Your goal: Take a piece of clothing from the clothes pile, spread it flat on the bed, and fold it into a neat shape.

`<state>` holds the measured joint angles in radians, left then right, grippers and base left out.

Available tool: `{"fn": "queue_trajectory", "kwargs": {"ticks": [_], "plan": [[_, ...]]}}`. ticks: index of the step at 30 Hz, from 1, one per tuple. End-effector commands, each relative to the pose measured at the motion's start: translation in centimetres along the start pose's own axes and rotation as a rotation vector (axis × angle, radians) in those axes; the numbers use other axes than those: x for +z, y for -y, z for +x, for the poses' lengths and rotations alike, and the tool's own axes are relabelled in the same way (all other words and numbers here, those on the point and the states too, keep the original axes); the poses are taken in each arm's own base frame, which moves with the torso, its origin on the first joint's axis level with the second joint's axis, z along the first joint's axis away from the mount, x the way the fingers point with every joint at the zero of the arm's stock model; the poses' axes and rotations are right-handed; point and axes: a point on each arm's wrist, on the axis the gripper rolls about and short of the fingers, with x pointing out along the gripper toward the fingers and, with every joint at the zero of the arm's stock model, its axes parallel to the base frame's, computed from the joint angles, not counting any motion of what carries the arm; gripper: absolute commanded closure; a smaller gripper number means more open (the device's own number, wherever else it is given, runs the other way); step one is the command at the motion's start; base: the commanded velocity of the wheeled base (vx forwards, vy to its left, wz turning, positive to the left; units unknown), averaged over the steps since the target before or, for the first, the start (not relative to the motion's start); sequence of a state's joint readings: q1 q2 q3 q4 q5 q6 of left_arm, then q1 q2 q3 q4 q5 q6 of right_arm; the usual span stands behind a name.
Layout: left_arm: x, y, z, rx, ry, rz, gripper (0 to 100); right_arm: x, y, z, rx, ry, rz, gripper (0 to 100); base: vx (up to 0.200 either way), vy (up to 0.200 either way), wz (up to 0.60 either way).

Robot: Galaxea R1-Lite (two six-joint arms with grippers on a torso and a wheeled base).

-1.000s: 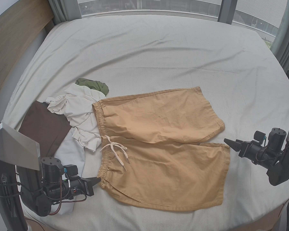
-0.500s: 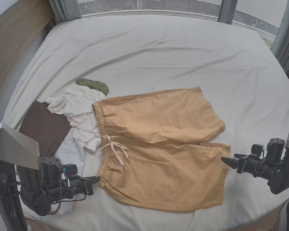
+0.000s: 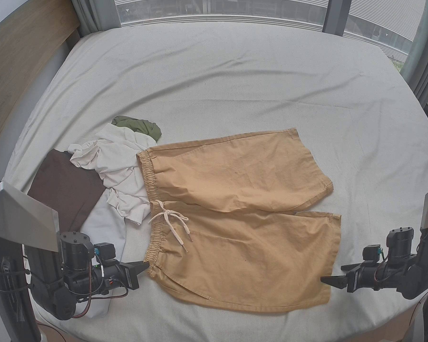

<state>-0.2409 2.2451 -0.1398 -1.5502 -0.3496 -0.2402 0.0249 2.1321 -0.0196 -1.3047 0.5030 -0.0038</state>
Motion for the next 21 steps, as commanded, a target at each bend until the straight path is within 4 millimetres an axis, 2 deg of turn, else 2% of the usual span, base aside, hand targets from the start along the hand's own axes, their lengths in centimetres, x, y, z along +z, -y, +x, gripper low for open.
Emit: {"fn": "queue_trajectory", "kwargs": {"ticks": [1, 8, 21], "plan": [[0.0, 0.0, 0.0, 0.0, 0.0, -0.001, 100, -1.3, -0.8, -0.1, 0.023, -0.109, 0.007, 0, 0.0, 0.0, 0.0], [0.0, 0.0, 0.0, -0.002, 0.001, 0.001, 100, -2.2, -1.5, -0.1, 0.047, -0.202, 0.008, 0, 0.0, 0.0, 0.0], [0.0, 0.0, 0.0, -0.002, 0.001, 0.001, 100, -2.7, -1.9, 0.7, 0.096, -0.233, 0.001, 0, 0.0, 0.0, 0.0]]}}
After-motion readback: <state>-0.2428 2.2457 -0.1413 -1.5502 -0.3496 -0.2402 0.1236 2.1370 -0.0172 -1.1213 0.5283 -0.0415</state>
